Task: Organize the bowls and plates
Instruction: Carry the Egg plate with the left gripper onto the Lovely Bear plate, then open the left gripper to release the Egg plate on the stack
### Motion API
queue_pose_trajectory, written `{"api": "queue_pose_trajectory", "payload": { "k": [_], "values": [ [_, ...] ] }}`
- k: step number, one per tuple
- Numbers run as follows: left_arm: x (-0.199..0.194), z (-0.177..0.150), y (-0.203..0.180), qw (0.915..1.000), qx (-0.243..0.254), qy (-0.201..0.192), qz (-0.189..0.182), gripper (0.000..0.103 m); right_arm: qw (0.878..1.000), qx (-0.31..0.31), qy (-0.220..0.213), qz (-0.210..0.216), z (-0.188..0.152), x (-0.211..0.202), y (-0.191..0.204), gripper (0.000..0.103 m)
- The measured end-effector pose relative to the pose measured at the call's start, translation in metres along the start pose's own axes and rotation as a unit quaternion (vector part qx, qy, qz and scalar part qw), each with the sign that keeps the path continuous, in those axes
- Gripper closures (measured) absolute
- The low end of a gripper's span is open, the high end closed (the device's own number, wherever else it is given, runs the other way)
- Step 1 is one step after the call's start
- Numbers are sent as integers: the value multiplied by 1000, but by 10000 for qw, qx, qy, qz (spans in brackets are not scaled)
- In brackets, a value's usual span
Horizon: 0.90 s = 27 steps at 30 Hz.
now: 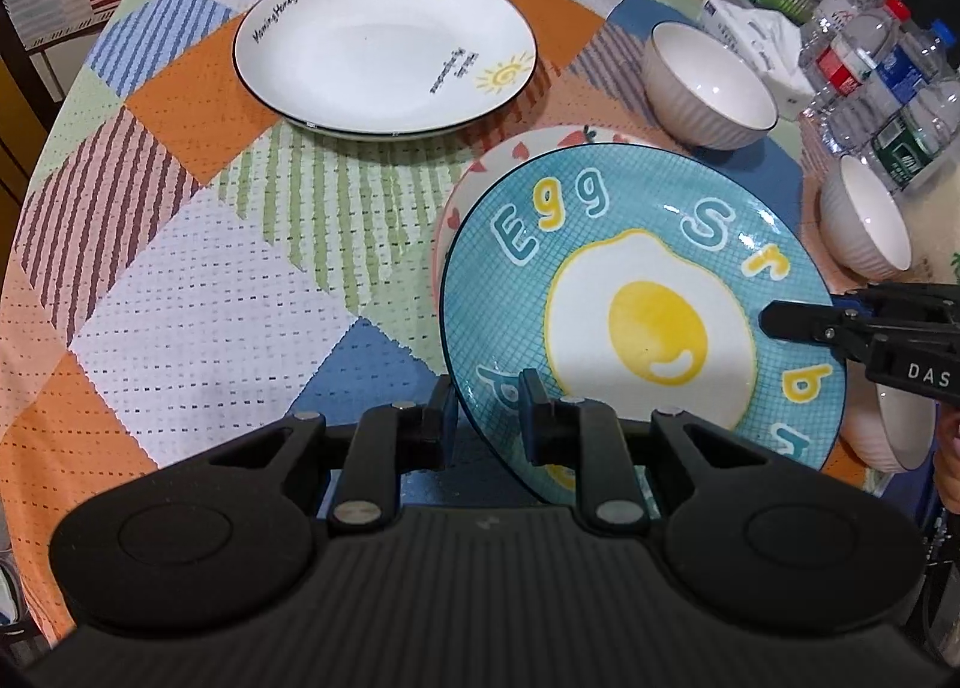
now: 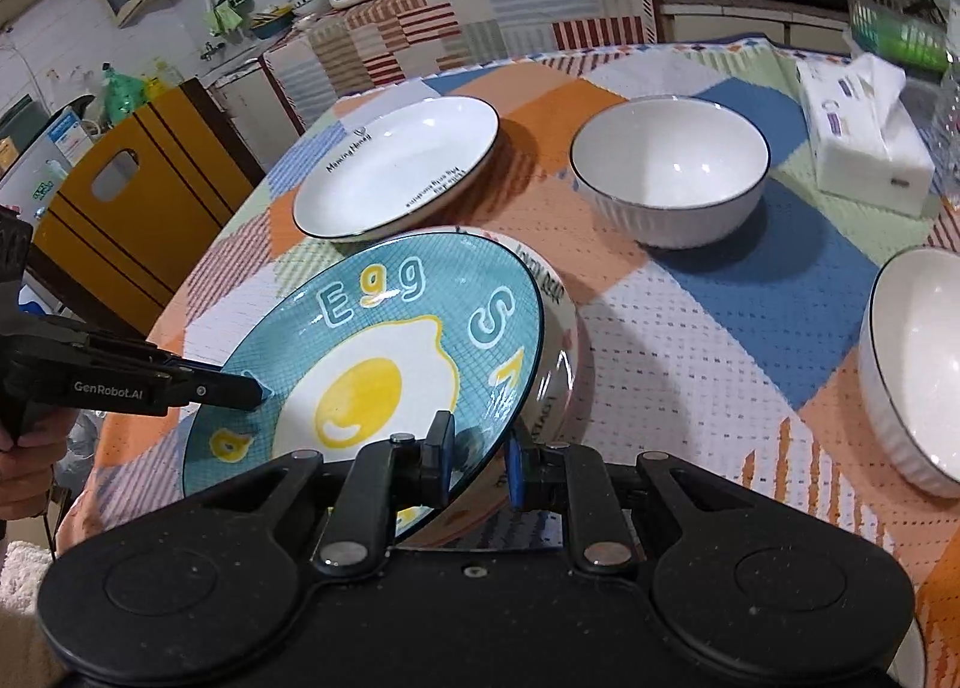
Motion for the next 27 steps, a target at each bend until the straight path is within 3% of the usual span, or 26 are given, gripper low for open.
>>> {"api": "queue_pose_trajectory", "payload": {
  "k": [7,11,16,27],
  "values": [
    [3,2,-1,10000,-29,67,64,84,9993,-168,95,-316,3,5,5,79],
    [5,3,-2,9999,-88,92,112,84,9947,-532,85,-878,2,4,19,72],
    [9,7,-4,9995,-56,210,220,84,9885,-636,225,-1352,4,4,25,70],
    [8,8,-9,9988,111,280,381,83,9635,-1559,182,-2168,1,17,34,67]
  ]
}}
Point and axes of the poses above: each gripper's, at about its wrist camera, not at the fingertips, and x roughly the way its jaws point, y to its left, z to its top, the point moved 7 cm from there along x, roughly the way its jaws point, and after that the axes turned 9 degrees about -z, right-handed, at the moved point
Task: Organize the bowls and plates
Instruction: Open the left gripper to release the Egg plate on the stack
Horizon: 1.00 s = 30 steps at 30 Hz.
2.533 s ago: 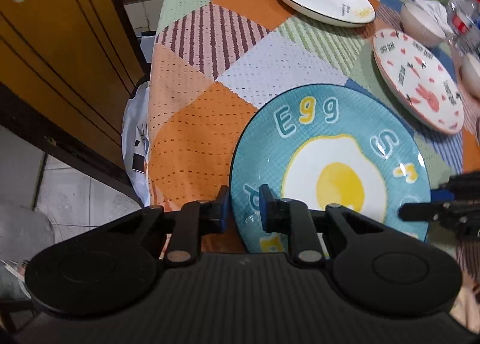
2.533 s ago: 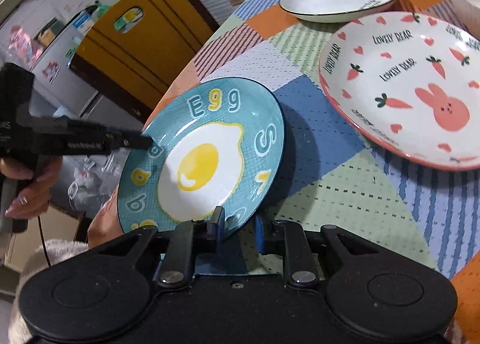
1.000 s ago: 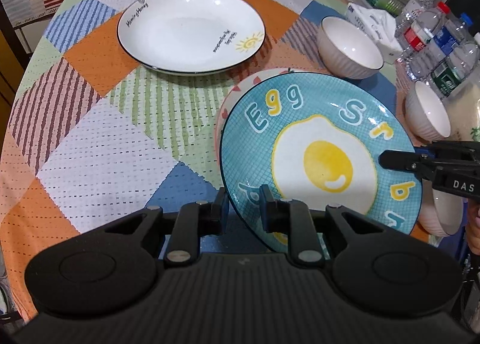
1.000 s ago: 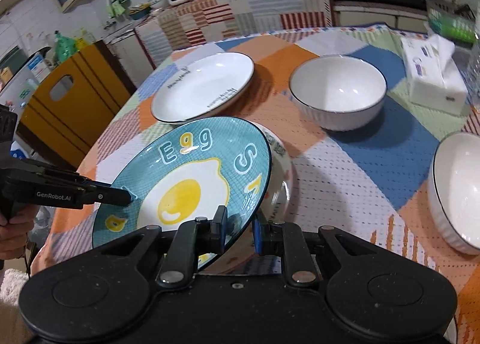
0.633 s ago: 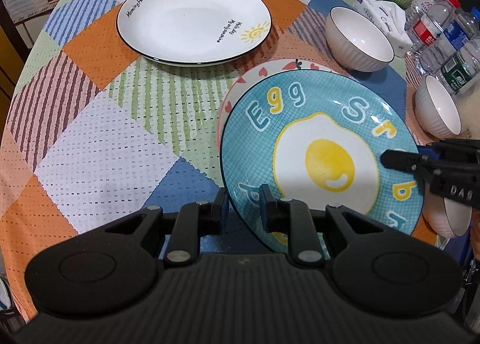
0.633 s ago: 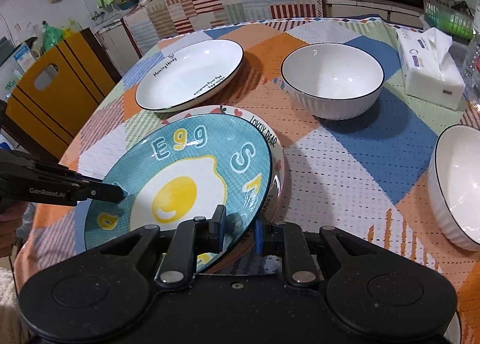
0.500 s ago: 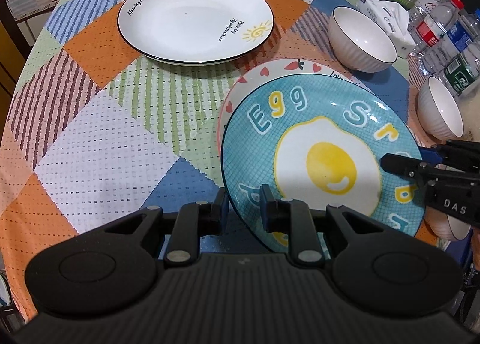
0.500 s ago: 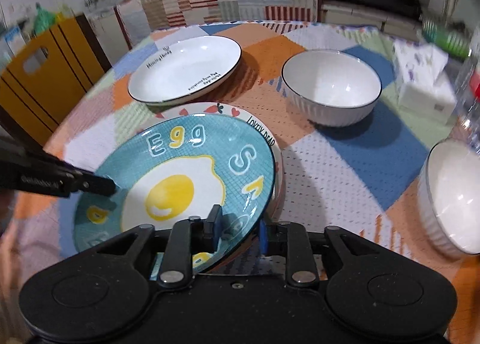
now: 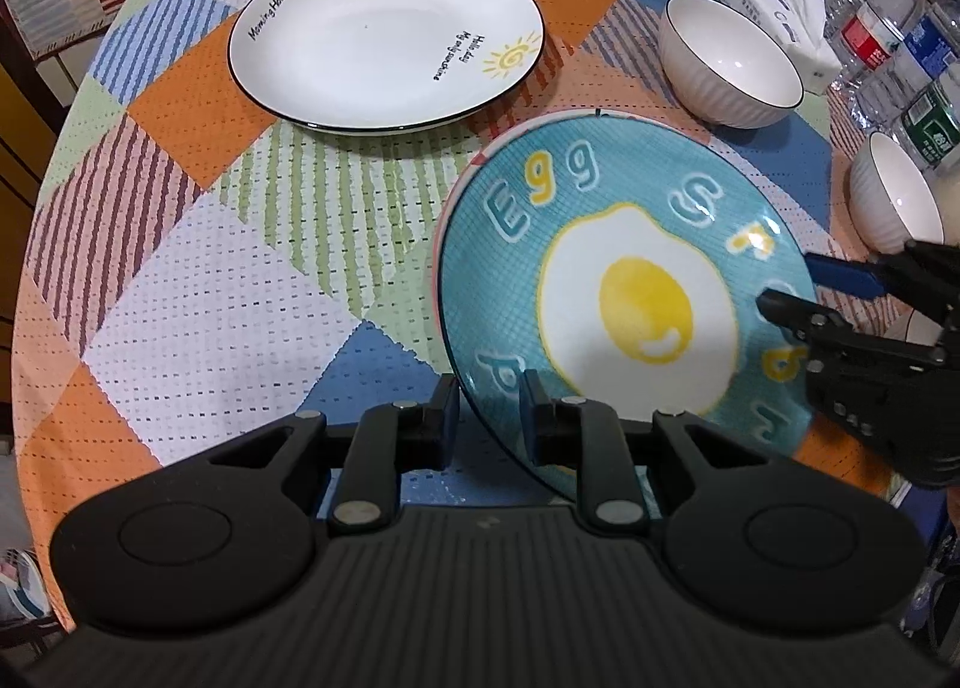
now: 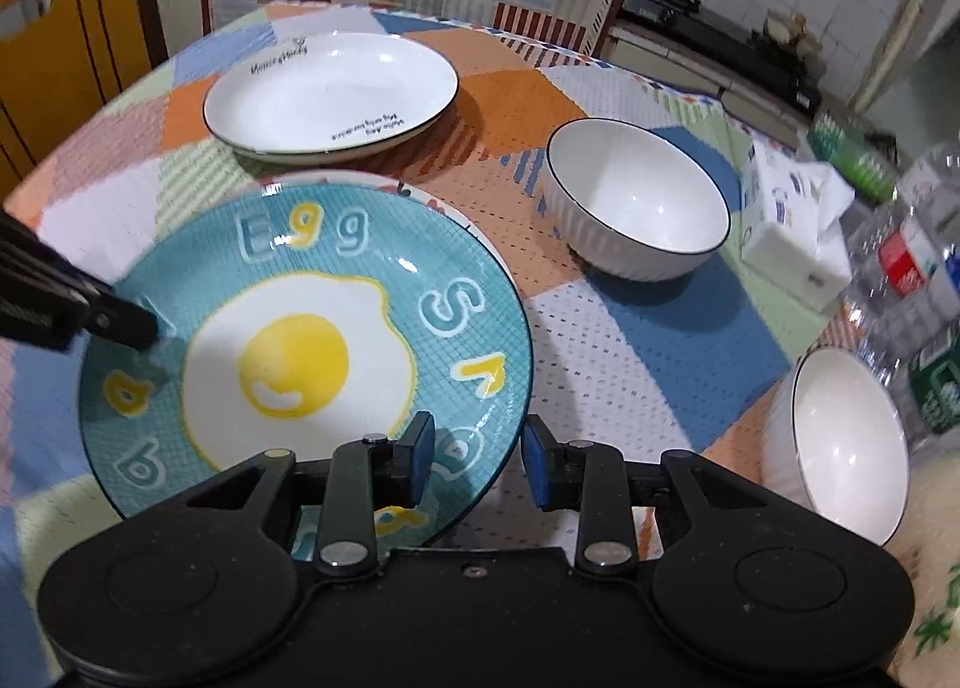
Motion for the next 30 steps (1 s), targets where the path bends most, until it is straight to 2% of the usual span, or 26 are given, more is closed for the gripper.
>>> {"api": "queue_pose_trajectory", "payload": {
  "k": [4,8,13,19,25,27,30],
  "values": [
    [-5,0,-2,9999,37,-102,79,84,9993,-274,-191,-140,4,2,2,67],
    [-18,1,-10,9995,191,-209,167,84,9992,-90,-375,66,16,-13,-7,68],
    [-38,1,-16,9984,338,-298,339,83,9960,102,-722,516,34,-43,-15,68],
    [-58,4,-13,9979,326,-361,429,83,9937,-69,-1061,355,47,-69,-22,67],
    [-74,9,-7,9963,451,-379,626,83,9909,-92,-1216,577,65,-87,-28,60],
    [-79,12,-6,9948,591,-376,735,83,9896,-113,-1265,681,75,-91,-28,54],
    [-84,17,-3,9926,748,-340,899,83,9878,-168,-1311,826,90,-96,-28,50]
  ]
}}
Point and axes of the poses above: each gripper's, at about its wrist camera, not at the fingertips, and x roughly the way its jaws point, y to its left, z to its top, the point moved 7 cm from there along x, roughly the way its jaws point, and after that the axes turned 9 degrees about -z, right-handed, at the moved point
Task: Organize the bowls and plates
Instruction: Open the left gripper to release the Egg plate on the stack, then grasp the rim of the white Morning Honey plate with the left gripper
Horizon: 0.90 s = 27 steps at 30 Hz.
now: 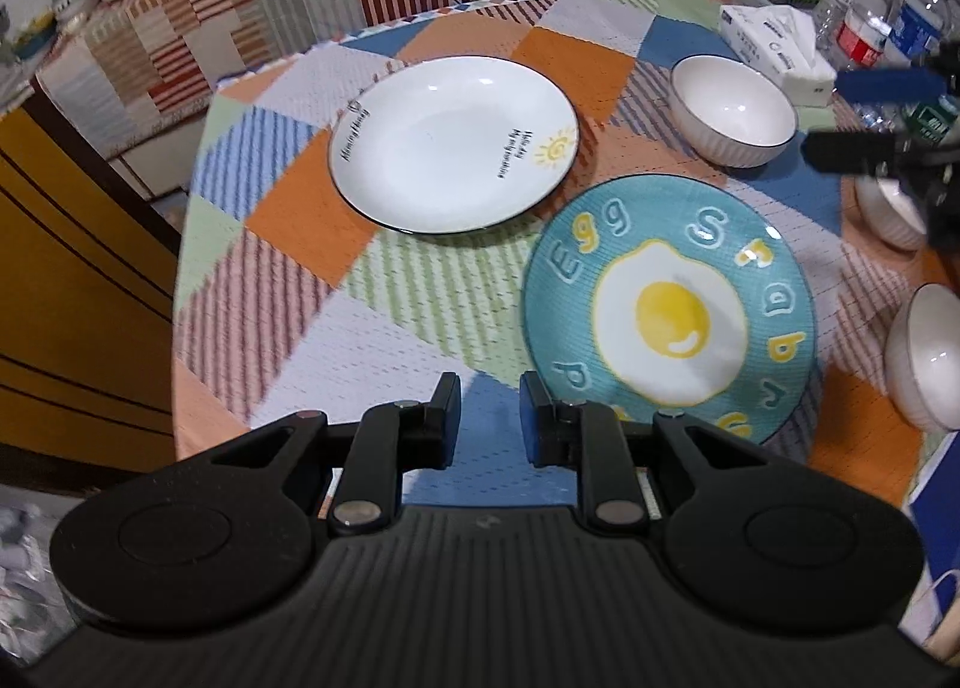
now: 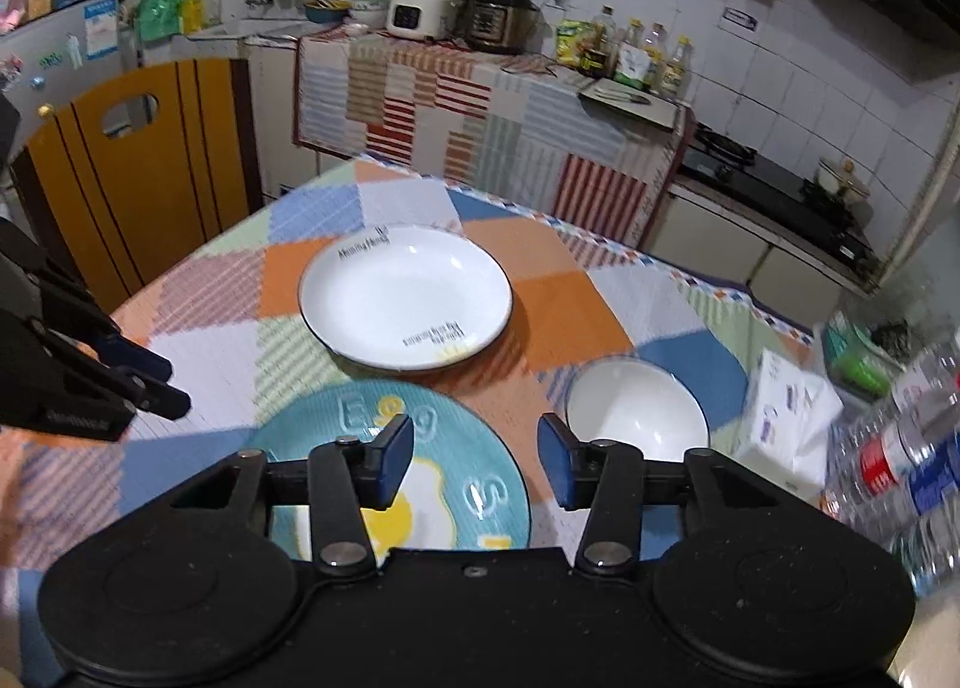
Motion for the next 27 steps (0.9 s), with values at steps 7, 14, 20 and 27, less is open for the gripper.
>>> {"api": "queue_pose_trajectory", "payload": {
  "k": [7,14,20,27],
  "values": [
    [2,17,24,9997,92,82,197,83,9984,-168,35,536,35,16,8,30],
    [29,41,70,9993,-383,-3,43,70,9958,-70,331,851,48,83,16,29],
    [60,55,101,9956,-847,-411,40,53,9908,542,632,1069,44,148,16,30],
    [107,67,132,9858,-1540,-661,-77,49,9828,1209,1304,492,23,201,20,39]
  ]
}}
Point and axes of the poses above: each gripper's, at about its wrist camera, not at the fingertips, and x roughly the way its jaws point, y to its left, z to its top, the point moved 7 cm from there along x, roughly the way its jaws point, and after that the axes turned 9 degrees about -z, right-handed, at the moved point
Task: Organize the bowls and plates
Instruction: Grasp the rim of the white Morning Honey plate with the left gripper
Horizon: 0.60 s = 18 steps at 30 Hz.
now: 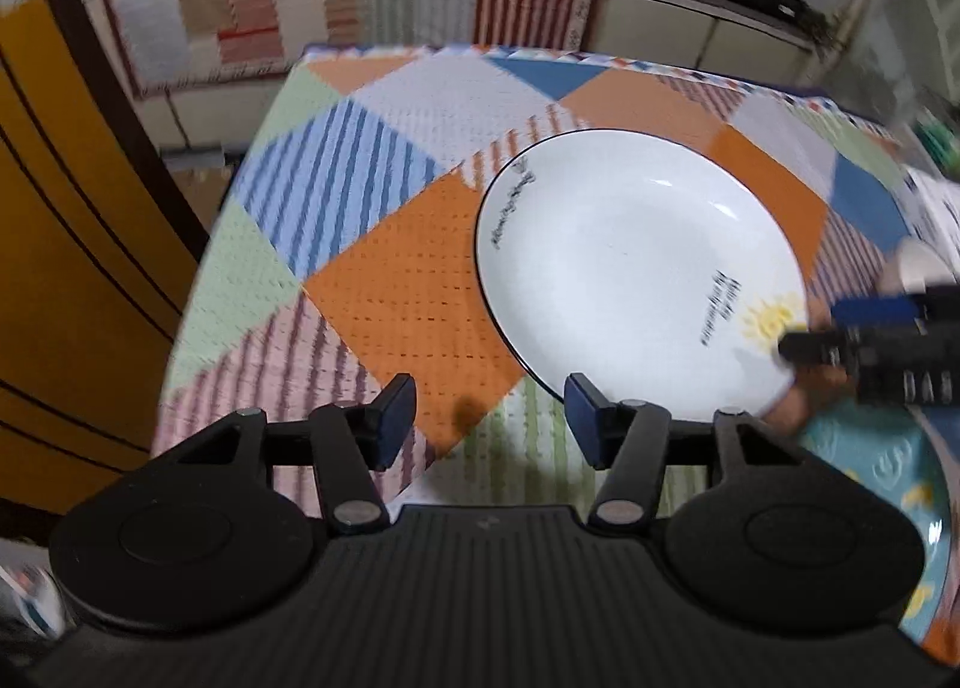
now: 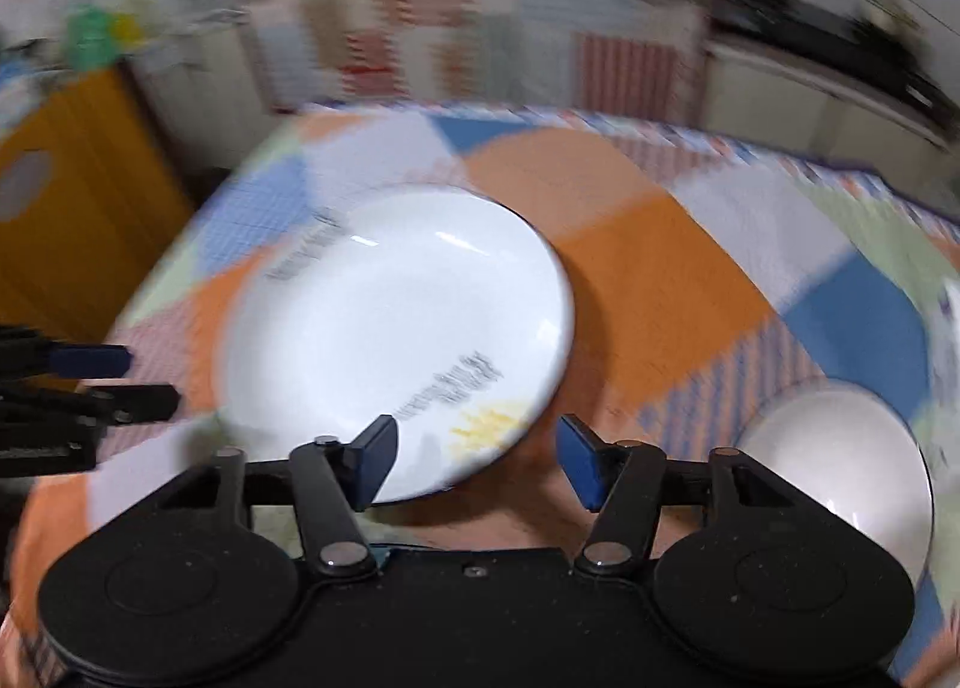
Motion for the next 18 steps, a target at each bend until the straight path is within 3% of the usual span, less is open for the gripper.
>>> {"api": "queue_pose_trajectory", "payload": {
  "k": [3,6,9,14,16,18],
  "values": [
    [16,3,6,9996,-238,-38,-123,49,10000,-57,9,-51,-4,9,3,41],
    [28,6,7,9997,-210,-117,7,49,9998,175,51,98,-6,18,0,44],
    [40,8,5,9997,-187,-114,-68,51,9986,424,-41,307,-6,25,-3,56],
    [47,11,2,9984,-323,-240,-400,71,9956,734,-267,508,-7,34,-10,73],
    [48,10,1,9976,-378,-299,-495,77,9915,1056,-330,687,-9,35,-16,75],
    [49,10,0,9971,-397,-353,-547,78,9911,981,-422,794,-10,35,-18,76]
  ]
}}
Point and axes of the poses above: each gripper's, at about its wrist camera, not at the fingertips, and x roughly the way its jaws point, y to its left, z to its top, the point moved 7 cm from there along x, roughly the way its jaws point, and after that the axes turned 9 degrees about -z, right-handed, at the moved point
